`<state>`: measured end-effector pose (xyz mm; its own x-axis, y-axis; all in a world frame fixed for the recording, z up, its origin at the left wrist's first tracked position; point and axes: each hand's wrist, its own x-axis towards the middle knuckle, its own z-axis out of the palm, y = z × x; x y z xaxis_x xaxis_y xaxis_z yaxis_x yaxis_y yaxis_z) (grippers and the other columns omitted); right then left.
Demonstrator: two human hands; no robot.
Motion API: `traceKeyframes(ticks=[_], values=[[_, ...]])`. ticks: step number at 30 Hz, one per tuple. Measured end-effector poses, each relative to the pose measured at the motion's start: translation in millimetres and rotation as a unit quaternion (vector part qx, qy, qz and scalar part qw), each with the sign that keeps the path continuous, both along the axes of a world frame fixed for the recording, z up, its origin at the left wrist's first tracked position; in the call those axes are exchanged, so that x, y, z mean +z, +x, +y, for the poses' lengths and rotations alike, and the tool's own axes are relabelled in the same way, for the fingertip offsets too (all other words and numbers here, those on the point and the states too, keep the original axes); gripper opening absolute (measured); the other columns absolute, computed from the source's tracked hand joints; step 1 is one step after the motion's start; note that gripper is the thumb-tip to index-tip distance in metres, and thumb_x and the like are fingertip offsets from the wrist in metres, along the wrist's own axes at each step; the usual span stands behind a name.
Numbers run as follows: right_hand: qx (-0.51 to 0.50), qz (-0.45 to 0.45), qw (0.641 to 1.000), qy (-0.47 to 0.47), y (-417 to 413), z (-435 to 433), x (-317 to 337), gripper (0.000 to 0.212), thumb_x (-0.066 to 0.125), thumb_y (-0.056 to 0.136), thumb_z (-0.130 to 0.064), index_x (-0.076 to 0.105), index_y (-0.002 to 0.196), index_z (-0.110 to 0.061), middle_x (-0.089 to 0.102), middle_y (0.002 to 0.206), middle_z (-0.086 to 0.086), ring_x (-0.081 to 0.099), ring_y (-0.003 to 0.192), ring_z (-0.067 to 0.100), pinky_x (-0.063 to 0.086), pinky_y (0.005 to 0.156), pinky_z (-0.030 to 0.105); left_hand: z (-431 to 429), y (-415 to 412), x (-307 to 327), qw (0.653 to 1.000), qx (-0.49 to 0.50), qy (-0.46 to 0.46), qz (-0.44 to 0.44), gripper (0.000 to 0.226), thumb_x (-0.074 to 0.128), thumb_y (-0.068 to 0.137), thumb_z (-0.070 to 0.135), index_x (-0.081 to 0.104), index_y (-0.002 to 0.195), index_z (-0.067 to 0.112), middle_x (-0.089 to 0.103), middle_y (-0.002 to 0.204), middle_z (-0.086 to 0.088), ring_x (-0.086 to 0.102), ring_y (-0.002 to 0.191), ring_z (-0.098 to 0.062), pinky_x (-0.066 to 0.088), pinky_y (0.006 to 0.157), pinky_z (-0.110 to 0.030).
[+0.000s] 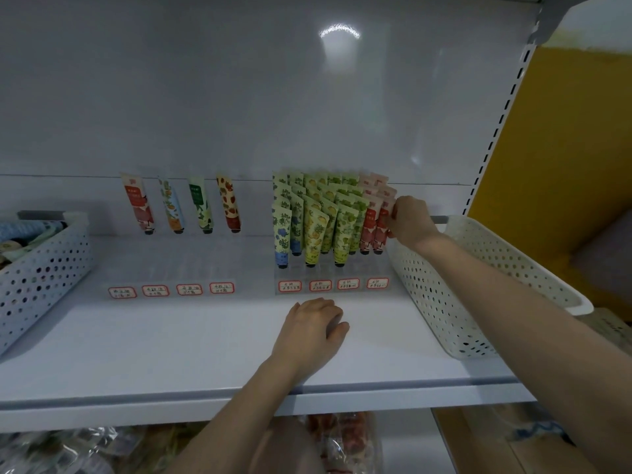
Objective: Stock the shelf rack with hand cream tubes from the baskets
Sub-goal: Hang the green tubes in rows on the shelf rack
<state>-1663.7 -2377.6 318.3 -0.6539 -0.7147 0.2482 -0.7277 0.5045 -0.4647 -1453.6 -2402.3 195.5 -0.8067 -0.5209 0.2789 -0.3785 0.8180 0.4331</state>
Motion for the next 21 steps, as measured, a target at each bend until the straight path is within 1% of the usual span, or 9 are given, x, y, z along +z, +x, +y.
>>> traceKeyframes(ticks=[3,6,8,10,12,15,17,18,21], values=[[0.002,0.003,1.000,0.006,1.1,0.1,-0.7,0.022,0.048,0.093,-0.007,0.059,0.099,0.011,0.061,0.100,0.029,0.057,0.097,0.041,0.036,0.069,0.029,0.7,-0.1,0.5,1.000,0.001,-0.005,0.000,0.067,0.019,0.078,0.052,0.066,0.095,0.008,0.064,0.100,-0.004,0.055,0.097,-0.018,0.042,0.089,-0.033],[0.004,0.003,1.000,0.008,3.6,1.1,0.5,0.021,0.049,0.093,-0.008,0.060,0.098,0.010,0.061,0.101,0.029,0.058,0.097,0.041,0.035,0.062,0.027,1.2,0.1,2.1,1.000,0.000,-0.004,-0.001,0.067,0.019,0.078,0.052,0.066,0.096,0.008,0.065,0.100,-0.004,0.056,0.098,-0.019,0.042,0.090,-0.033],[0.007,0.002,1.000,0.010,6.5,2.2,1.4,0.020,0.048,0.093,-0.008,0.060,0.096,0.008,0.062,0.100,0.027,0.059,0.095,0.039,0.036,0.064,0.029,1.7,0.3,2.9,1.000,0.000,-0.006,0.000,0.066,0.020,0.078,0.051,0.066,0.096,0.008,0.065,0.100,-0.005,0.056,0.097,-0.019,0.042,0.089,-0.032],[0.013,0.004,1.000,0.014,8.5,3.1,1.9,0.021,0.044,0.095,-0.007,0.060,0.085,0.003,0.065,0.096,0.024,0.061,0.082,0.033,0.041,0.061,0.029,1.9,0.5,3.3,1.000,-0.001,-0.011,0.000,0.065,0.020,0.079,0.050,0.067,0.095,0.007,0.065,0.099,-0.005,0.056,0.097,-0.018,0.043,0.089,-0.033],[0.017,-0.006,1.000,0.002,8.5,4.3,2.3,0.025,0.045,0.095,-0.008,0.059,0.077,0.001,0.067,0.091,0.024,0.056,0.069,0.025,0.040,0.051,0.022,2.2,0.7,3.3,1.000,-0.002,-0.012,-0.003,0.063,0.022,0.080,0.050,0.067,0.094,0.007,0.065,0.098,-0.005,0.056,0.096,-0.018,0.044,0.088,-0.034],[0.012,-0.017,1.000,-0.008,5.2,6.1,1.5,0.028,0.050,0.094,-0.013,0.053,0.067,-0.004,0.068,0.090,0.023,0.052,0.063,0.021,0.036,0.049,0.018,1.2,-0.3,2.9,1.000,0.000,-0.014,-0.009,0.053,0.029,0.085,0.045,0.066,0.092,0.007,0.065,0.093,-0.004,0.055,0.091,-0.017,0.044,0.086,-0.036],[0.003,-0.030,1.000,-0.010,4.6,7.8,2.9,0.026,0.053,0.092,-0.015,0.057,0.075,0.005,0.068,0.092,0.024,0.051,0.059,0.020,0.036,0.049,0.020,1.2,-0.7,2.7,1.000,0.000,-0.016,-0.005,0.054,0.029,0.084,0.045,0.067,0.092,0.007,0.065,0.093,-0.004,0.055,0.090,-0.017,0.045,0.085,-0.036],[0.000,-0.034,0.999,-0.014,5.4,9.5,4.5,0.027,0.054,0.092,-0.015,0.060,0.087,0.011,0.068,0.094,0.025,0.053,0.062,0.022,0.039,0.051,0.023,1.3,-0.7,2.2,1.000,0.002,-0.014,-0.002,0.054,0.029,0.084,0.045,0.067,0.092,0.006,0.065,0.094,-0.004,0.055,0.091,-0.017,0.044,0.085,-0.035],[-0.001,-0.043,0.998,-0.035,6.2,18.4,11.4,0.035,0.056,0.091,-0.017,0.055,0.114,0.010,0.065,0.106,0.023,0.062,0.093,0.030,0.047,0.075,0.030,0.3,-0.9,0.4,1.000,0.000,-0.019,0.007,0.034,0.043,0.091,0.034,0.064,0.083,0.008,0.059,0.082,-0.001,0.050,0.079,-0.014,0.041,0.075,-0.029]])
